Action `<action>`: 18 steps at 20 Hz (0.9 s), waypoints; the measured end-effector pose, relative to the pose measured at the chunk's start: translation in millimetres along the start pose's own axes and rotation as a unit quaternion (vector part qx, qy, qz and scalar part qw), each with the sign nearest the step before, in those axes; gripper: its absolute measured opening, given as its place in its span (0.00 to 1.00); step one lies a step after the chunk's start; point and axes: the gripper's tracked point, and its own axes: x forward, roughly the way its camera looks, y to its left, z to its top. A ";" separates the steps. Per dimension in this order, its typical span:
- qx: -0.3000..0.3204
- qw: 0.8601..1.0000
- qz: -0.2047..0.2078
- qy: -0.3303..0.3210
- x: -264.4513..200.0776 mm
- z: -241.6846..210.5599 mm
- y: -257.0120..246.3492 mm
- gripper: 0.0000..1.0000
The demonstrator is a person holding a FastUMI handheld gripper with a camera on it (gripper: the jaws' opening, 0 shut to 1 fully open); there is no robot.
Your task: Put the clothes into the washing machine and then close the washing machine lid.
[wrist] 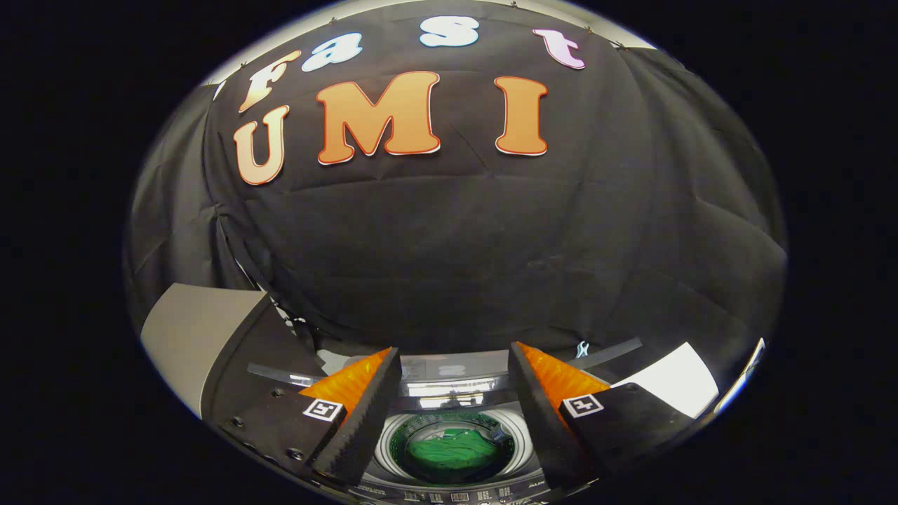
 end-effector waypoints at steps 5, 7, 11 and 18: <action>0.015 0.998 -0.010 0.058 -9.9 -63.4 -13.0 0.99; 0.040 0.995 -0.013 0.090 -8.5 -98.1 -16.4 0.99; 0.058 0.994 -0.021 0.090 -12.7 -103.9 -22.9 0.99; 0.042 0.998 -0.028 0.044 -23.6 -53.8 -27.2 0.97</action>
